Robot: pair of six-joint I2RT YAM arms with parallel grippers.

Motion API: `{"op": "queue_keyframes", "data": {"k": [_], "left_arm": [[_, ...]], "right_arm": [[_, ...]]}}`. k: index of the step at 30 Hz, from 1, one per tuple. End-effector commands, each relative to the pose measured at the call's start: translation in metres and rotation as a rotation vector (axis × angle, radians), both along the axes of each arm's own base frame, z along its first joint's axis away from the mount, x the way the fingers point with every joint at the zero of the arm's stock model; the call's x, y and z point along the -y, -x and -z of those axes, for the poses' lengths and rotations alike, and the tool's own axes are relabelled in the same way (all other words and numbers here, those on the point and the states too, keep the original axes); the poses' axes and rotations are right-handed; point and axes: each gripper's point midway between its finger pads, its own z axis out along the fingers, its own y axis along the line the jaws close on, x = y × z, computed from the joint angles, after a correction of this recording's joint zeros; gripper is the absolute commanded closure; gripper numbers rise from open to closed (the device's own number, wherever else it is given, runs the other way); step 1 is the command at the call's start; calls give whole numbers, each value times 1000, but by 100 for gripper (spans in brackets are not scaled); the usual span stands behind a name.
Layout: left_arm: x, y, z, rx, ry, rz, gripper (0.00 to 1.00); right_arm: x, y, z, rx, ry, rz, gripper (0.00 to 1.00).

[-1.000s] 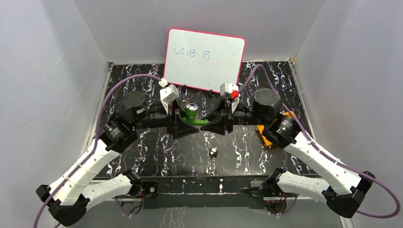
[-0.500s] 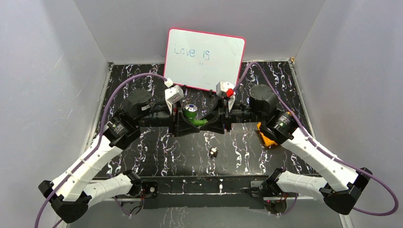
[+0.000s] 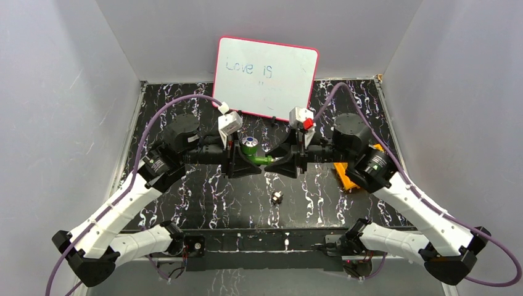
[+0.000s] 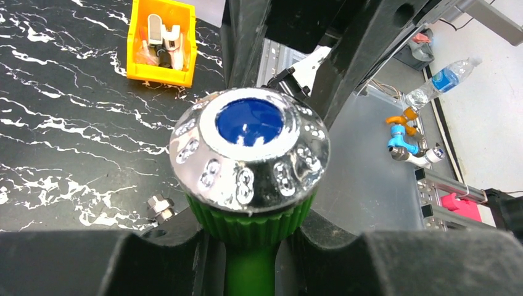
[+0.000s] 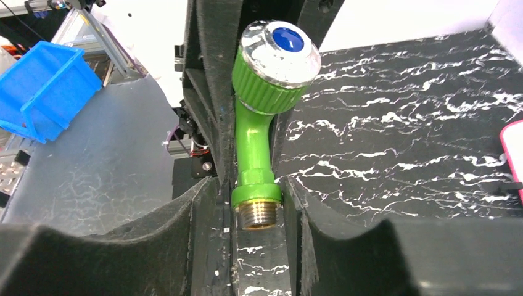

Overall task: Install the water faucets
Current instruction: Pick up the water faucet from the center of the board.

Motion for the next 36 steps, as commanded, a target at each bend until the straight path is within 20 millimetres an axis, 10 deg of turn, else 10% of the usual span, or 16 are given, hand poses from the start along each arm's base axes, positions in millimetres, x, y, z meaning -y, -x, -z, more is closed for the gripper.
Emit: {"op": "queue_keyframes", "data": {"k": [1, 19, 30, 36], "left_arm": [[-3, 6, -17, 50, 44, 17, 100], [-4, 14, -24, 72, 84, 50, 100], [-2, 19, -18, 42, 72, 84, 88], [0, 17, -12, 16, 57, 85, 68]], "right_arm": [[10, 13, -30, 89, -111, -14, 47], [6, 20, -21, 45, -110, -65, 45], [-1, 13, -33, 44, -144, -53, 99], [-4, 12, -46, 29, -169, -50, 100]]}}
